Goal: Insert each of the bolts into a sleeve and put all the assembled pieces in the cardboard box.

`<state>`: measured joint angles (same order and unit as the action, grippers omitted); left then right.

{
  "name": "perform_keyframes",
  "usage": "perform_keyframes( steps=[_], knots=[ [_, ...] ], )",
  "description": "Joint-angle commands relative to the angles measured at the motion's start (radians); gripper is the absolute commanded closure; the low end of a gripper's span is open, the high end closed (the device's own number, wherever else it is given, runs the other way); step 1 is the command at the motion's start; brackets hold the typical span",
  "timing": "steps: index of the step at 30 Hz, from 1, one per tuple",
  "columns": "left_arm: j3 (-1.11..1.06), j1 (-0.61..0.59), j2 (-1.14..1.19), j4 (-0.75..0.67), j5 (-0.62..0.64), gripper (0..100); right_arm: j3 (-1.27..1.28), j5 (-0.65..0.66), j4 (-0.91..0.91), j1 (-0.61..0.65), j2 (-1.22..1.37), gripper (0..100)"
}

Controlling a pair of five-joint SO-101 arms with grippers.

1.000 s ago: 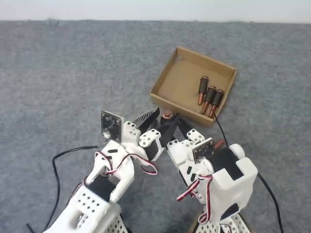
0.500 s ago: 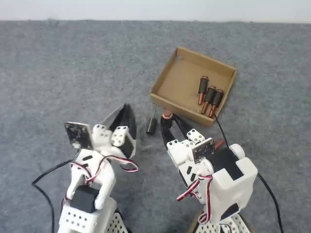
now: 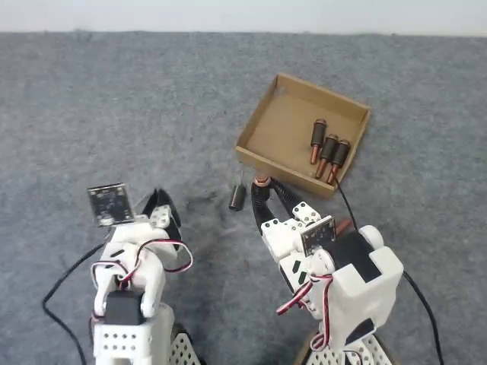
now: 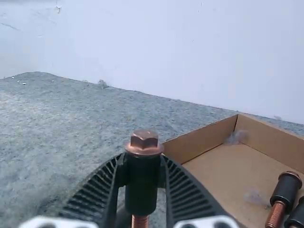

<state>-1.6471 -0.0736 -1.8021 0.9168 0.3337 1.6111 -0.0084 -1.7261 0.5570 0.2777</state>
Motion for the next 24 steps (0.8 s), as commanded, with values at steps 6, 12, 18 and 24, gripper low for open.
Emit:
perform_keyframes(
  steps=[6, 12, 18, 24],
  knots=[
    [-0.039, -0.149, -0.017, 0.172, -0.313, 98, -0.046, 0.003, -0.025, -0.139, -0.036, 99.2],
    [-0.039, -0.160, -0.017, 0.172, -0.334, 98, -0.232, 0.003, -0.018, -0.259, -0.030, 99.2],
    [-0.039, -0.161, -0.015, 0.170, -0.334, 98, -0.423, 0.037, 0.061, -0.295, -0.027, 99.2],
    [-0.039, -0.161, -0.014, 0.170, -0.334, 98, -0.572, 0.230, 0.306, -0.286, -0.036, 99.2]
  ],
)
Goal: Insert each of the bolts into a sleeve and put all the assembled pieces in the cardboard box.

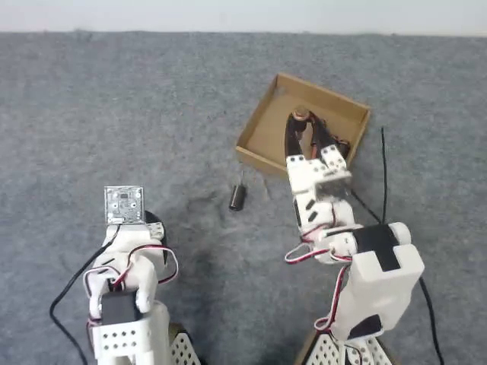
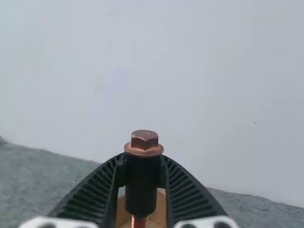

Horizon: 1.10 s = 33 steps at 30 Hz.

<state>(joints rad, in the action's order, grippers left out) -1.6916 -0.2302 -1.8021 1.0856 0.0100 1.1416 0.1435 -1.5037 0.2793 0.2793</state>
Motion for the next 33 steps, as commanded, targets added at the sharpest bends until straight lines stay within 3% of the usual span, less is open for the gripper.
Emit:
perform_keyframes(
  steps=[1, 7, 22, 33],
  knots=[
    [0.005, -0.005, -0.014, 0.002, -0.012, 98, -0.124, 0.089, 0.114, -0.008, -0.038, 99.2],
    [0.005, -0.005, -0.014, 0.002, -0.012, 98, -0.241, 0.092, 0.298, -0.013, -0.038, 99.2],
    [0.005, -0.005, -0.011, -0.029, -0.012, 98, -0.485, 0.091, 1.035, -0.016, -0.039, 99.2],
    [0.005, -0.005, -0.011, -0.034, -0.012, 98, -0.816, 0.089, 1.850, -0.018, -0.027, 99.2]
  ],
)
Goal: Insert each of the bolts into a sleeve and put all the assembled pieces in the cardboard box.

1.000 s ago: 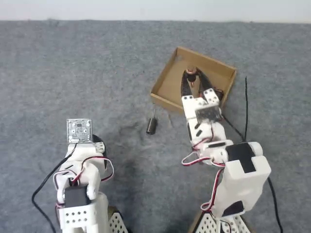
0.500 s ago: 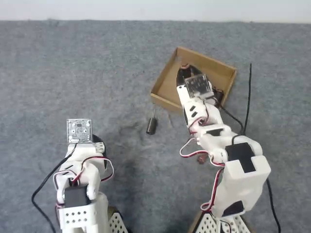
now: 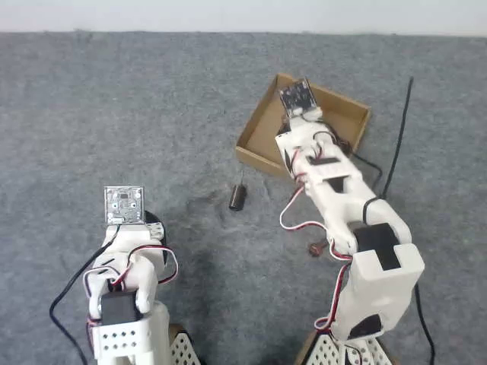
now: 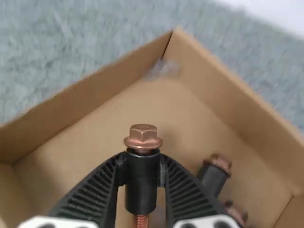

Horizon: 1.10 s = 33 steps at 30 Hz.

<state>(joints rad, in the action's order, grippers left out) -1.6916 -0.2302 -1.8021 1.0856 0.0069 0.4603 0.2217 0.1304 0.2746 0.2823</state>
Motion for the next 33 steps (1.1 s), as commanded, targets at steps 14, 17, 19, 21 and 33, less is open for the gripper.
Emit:
perform_keyframes(
  steps=[14, 17, 19, 21, 33],
  knots=[
    [0.005, -0.005, -0.011, -0.034, -0.009, 98, -0.215, 0.011, 0.427, -0.012, -0.030, 86.5],
    [0.005, -0.005, -0.011, -0.034, -0.009, 98, -0.218, 0.011, 0.452, -0.012, -0.036, 82.2],
    [0.005, -0.005, -0.011, -0.034, -0.009, 98, -0.219, 0.011, 0.456, -0.012, -0.042, 84.5],
    [0.005, -0.005, -0.011, -0.034, -0.009, 98, -0.221, 0.012, 0.456, -0.012, -0.045, 88.5],
    [0.005, -0.005, -0.011, -0.034, -0.009, 98, -0.281, -0.114, 0.828, 0.027, -0.314, 97.4]
  ],
)
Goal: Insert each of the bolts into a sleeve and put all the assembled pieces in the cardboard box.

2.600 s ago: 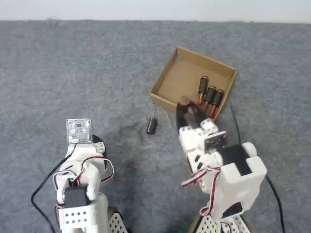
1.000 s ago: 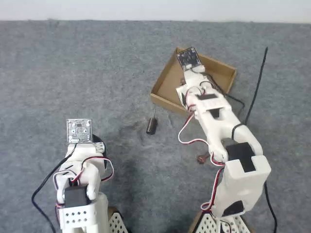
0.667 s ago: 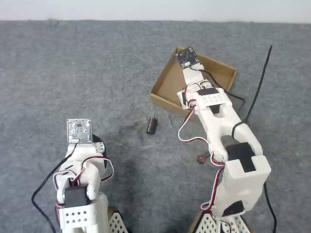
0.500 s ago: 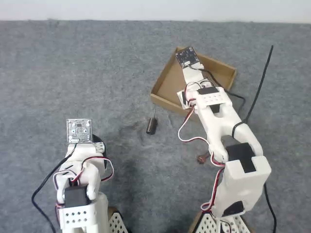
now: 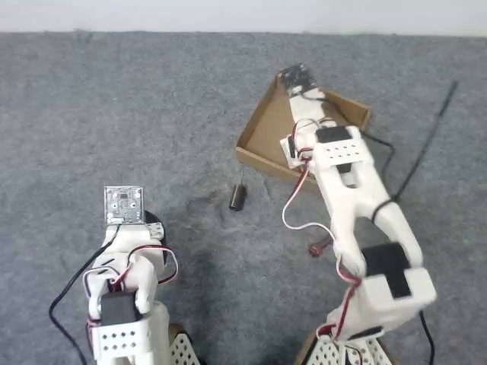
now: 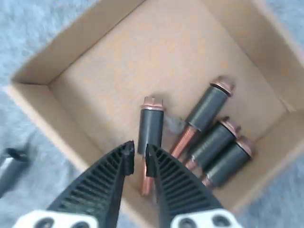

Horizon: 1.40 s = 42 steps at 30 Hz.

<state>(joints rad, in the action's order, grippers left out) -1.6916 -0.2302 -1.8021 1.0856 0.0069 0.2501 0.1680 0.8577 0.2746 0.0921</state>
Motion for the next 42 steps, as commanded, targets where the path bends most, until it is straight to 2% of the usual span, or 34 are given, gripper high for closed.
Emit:
perform_keyframes(
  steps=[1, 4, 8, 11, 17, 21, 27, 36, 42],
  knots=[
    [0.005, -0.005, -0.011, -0.034, -0.009, 98, -0.074, -0.080, 0.142, 0.042, -0.143, 97.4],
    [0.005, -0.005, -0.011, -0.034, -0.009, 98, -0.068, -0.161, 0.245, 0.104, -0.193, 97.4],
    [0.005, -0.005, -0.011, -0.032, -0.009, 98, -0.072, -0.373, 0.381, 0.203, -0.236, 97.4],
    [0.005, -0.005, -0.011, -0.031, -0.009, 98, -0.072, -0.466, 0.455, 0.285, -0.243, 97.4],
    [0.005, -0.005, -0.011, -0.029, -0.009, 98, -0.066, -0.600, 0.463, 0.358, -0.239, 97.4],
    [0.005, -0.005, -0.011, -0.029, -0.009, 98, -0.034, -0.608, 0.392, 0.377, -0.220, 96.1],
    [0.005, -0.005, -0.011, -0.029, -0.009, 98, -0.020, -0.611, 0.308, 0.380, -0.071, 82.0],
    [0.005, -0.005, -0.011, -0.029, -0.009, 98, -0.020, -0.612, 0.145, 0.381, 0.079, 81.5],
    [0.005, -0.005, -0.011, -0.031, -0.009, 98, -0.020, -0.640, 0.122, 0.397, 0.087, 81.5]
  ],
)
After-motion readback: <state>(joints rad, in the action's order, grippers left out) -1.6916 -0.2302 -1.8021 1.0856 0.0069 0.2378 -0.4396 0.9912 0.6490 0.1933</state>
